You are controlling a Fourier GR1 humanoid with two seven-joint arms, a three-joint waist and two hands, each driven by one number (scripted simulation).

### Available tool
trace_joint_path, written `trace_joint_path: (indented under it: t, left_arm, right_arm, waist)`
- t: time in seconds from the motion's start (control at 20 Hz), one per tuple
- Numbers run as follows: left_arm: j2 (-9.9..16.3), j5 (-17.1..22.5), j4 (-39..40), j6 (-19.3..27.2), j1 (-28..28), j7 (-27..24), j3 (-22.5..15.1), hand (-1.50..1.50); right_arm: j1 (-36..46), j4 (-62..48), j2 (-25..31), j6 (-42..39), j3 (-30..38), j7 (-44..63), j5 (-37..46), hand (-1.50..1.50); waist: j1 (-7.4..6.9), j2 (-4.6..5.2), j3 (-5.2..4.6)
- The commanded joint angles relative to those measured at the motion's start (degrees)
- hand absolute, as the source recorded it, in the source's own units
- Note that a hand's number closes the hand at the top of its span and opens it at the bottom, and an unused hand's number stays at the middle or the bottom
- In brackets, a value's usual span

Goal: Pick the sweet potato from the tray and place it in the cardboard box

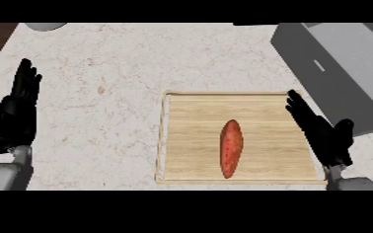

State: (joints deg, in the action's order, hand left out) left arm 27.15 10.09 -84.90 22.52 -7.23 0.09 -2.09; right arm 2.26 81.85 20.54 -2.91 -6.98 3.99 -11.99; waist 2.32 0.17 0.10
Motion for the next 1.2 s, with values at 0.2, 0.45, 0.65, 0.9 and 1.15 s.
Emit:
trace_joint_path:
  t: [0.2, 0.45, 0.65, 0.9, 1.15]
  left_arm:
    - [-1.27, -0.96, -3.09, -11.00, -3.74, 0.71, -11.05, 0.00]
    - [-3.62, -0.48, -3.03, -14.27, -2.59, 0.58, -15.73, 0.00]
    - [-4.58, -0.50, -3.28, -15.02, -4.94, 2.94, -17.13, 0.00]
    - [-5.79, -2.14, -1.90, -14.63, -4.23, 1.20, -18.34, 0.00]
    - [-5.41, -1.65, -2.97, -15.82, -4.97, 1.83, -17.97, 0.00]
  right_arm:
    - [-6.71, 7.93, -18.04, 21.44, -0.69, 4.10, 0.18, -1.50]
    - [-11.96, 5.03, -7.79, 30.87, -5.55, 2.61, 22.90, -1.50]
    - [-16.39, 9.22, -7.10, 38.73, -12.96, 5.21, 38.01, -1.50]
    - [-23.30, 22.78, -5.98, 40.24, -19.10, 19.24, 53.36, -1.50]
    - [-28.93, 40.76, -2.09, 26.48, -22.05, 35.96, 58.98, -1.50]
  waist:
    - [1.99, -0.71, -0.21]
    - [2.43, -0.32, -0.89]
    - [1.37, -0.63, -0.69]
    - [0.71, -0.61, -0.76]
    - [-0.28, -0.59, -0.64]
